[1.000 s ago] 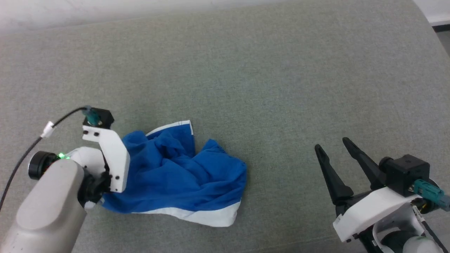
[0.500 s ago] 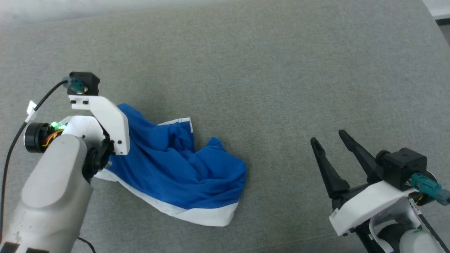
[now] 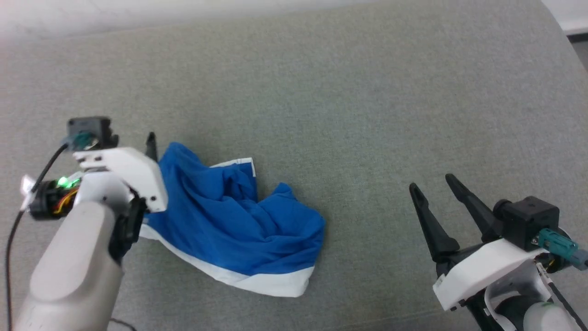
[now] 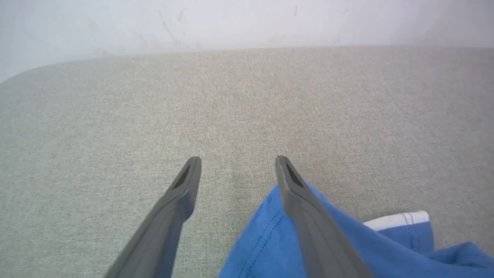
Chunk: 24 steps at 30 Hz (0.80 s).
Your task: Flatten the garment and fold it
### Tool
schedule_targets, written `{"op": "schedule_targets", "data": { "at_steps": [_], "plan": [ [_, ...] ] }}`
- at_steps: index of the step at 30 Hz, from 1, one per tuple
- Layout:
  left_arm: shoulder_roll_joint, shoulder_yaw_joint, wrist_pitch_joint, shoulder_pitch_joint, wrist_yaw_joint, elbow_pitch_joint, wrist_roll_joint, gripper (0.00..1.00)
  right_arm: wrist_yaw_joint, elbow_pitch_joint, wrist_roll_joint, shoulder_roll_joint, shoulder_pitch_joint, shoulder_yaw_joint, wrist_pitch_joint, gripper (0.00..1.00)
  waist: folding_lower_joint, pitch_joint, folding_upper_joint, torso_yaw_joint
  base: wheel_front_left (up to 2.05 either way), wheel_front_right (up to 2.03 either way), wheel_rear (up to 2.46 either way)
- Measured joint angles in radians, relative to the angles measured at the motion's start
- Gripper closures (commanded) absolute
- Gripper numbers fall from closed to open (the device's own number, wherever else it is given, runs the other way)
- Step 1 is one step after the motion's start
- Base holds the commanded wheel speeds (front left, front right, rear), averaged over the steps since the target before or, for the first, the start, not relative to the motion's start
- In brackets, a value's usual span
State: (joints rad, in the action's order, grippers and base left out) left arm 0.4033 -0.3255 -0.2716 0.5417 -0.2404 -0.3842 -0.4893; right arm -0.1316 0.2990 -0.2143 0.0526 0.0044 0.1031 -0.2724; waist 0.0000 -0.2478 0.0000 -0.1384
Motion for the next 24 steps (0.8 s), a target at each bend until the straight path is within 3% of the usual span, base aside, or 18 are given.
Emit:
{"op": "schedule_targets", "data": {
  "at_steps": [3,12,17,24],
  "plan": [
    [0.031,0.03,0.025,-0.072,-0.013,0.094,-0.006,0.0,0.0,-0.001,-0.007,0.0,0.008,-0.003,-0.008,0.0,0.0,0.023,0.0,0.014,0.0,0.0,0.0],
    [0.165,0.04,-0.264,-0.263,0.02,0.33,-0.134,0.0,0.0,0.008,-0.007,0.0,0.026,-0.008,-0.028,0.0,-0.0002,0.071,0.0,0.072,0.0,0.0,0.0],
    [0.194,0.008,-0.403,-0.277,0.037,0.35,-0.167,0.0,0.0,0.009,-0.01,0.0,0.025,0.003,-0.035,0.0,-0.0001,0.062,0.0,0.067,0.0,0.0,0.0],
    [0.193,-0.02,-0.46,-0.262,0.038,0.292,-0.18,0.0,0.0,0.012,-0.013,0.0,0.025,0.008,-0.032,0.0,0.0,0.031,0.0,0.039,0.0,0.0,0.0]
  ]
}}
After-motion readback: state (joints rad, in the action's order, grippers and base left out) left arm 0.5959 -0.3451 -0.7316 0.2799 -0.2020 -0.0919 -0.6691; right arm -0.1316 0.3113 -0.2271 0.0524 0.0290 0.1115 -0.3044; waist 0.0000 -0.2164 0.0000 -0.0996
